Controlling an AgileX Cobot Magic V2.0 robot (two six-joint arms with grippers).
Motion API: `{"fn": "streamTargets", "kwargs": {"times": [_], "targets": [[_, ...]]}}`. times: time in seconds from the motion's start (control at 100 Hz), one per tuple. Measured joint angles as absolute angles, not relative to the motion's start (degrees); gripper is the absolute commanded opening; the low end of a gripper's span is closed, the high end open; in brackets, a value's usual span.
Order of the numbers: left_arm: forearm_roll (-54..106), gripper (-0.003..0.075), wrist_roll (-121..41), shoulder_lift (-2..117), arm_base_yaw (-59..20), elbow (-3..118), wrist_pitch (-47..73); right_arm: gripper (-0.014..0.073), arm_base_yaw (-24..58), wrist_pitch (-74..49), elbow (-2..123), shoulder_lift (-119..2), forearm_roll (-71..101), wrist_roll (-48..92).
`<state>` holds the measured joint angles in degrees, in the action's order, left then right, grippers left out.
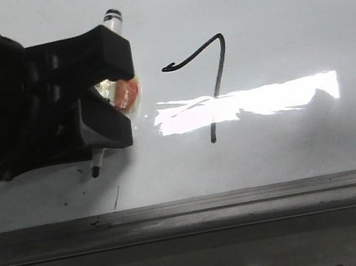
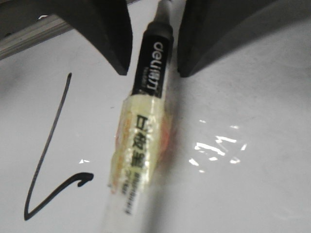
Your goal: Write number 7 on whiteboard
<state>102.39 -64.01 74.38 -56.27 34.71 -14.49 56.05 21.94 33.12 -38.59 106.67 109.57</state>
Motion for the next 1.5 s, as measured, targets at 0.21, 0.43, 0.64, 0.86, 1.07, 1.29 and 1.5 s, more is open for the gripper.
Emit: {"fn": "streamTargets", "kwargs": {"times": [0.21,0.43,0.64,0.86,1.07,1.29,1.5], "targets": [[102.24,0.0360,-64.01,74.38,-56.36,34.75,-14.37,-0.0067,56.05,21.94,33.12,-38.59,106.67,109.57],[102.38,0.0583,-63.88,74.40,-56.78,36.23,-13.04,-0.0067,56.05,21.94,33.12,-38.59,106.67,109.57],[101.59,0.0585,-65.28,70.04,-58.39,37.52,-22.54,-0.0067,56.05,21.92,33.12,-38.59,106.67,109.67],[103.24,0.0503,-76.28,58.18,-62.30,36.57,-29.76,-0.0067,56.05,21.92,32.66,-36.30,106.67,109.67],[105.67,0.0148,-84.68,42.19,-63.52,32.51,-33.90,-0.0067,56.08,23.44,26.81,-27.43,106.67,113.32],[105.67,-0.0020,-87.93,28.79,-63.52,25.55,-36.36,-0.0067,56.08,27.37,18.79,-16.04,106.88,114.27],[105.67,-0.0020,-88.28,23.42,-63.52,21.53,-36.70,-0.0067,56.08,27.76,17.72,-10.11,106.97,114.27]]}}
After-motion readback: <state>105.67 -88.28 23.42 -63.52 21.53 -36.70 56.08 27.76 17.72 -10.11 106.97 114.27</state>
